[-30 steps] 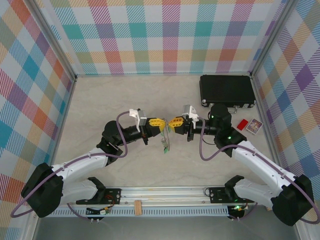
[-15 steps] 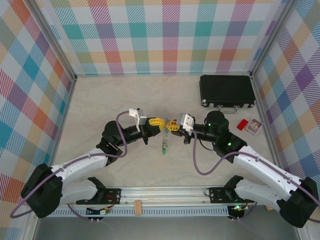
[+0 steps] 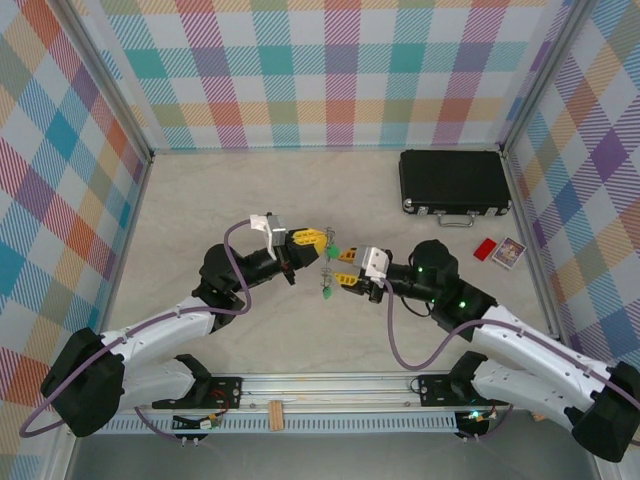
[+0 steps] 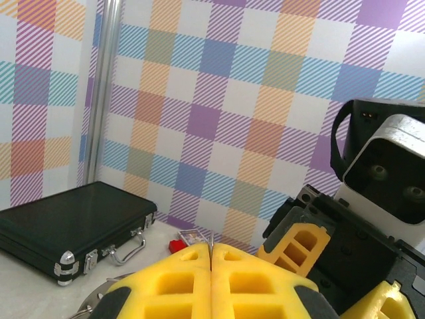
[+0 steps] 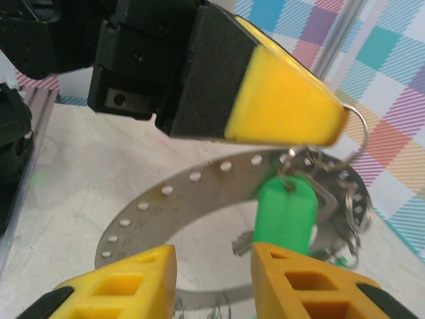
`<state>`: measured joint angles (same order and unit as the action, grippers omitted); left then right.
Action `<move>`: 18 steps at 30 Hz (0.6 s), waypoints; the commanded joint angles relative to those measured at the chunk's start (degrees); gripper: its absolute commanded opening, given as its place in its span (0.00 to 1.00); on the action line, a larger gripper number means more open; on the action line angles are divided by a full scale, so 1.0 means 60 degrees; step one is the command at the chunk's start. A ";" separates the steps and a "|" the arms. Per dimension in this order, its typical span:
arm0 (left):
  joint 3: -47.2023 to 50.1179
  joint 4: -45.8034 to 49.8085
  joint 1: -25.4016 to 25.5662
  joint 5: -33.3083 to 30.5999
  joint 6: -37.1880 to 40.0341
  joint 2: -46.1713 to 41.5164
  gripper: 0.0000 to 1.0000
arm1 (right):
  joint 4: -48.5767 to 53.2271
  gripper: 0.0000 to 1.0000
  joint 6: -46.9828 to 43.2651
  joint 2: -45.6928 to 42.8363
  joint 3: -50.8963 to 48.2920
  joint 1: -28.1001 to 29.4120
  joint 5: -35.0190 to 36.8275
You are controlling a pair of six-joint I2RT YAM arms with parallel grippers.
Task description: Put the keys on the keyring
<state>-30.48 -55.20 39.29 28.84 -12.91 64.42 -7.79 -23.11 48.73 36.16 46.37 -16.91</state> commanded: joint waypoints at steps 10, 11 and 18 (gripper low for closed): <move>-0.0305 -0.1985 0.0039 0.0419 -0.1061 0.0682 0.00 | -0.0128 0.45 0.3864 -0.1124 -0.0472 -0.0019 0.2452; -0.0371 -0.2051 0.0038 0.0465 -0.1132 0.0793 0.00 | -0.0008 0.46 0.4101 -0.1081 -0.0359 -0.0085 0.2506; -0.0656 -0.2665 0.0029 0.0558 -0.1551 0.1400 0.00 | -0.0210 0.42 0.5641 -0.0563 0.0219 -0.1331 0.0943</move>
<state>-31.79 -64.01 39.31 30.96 -20.10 72.40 -7.20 3.66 44.73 34.72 41.04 -6.76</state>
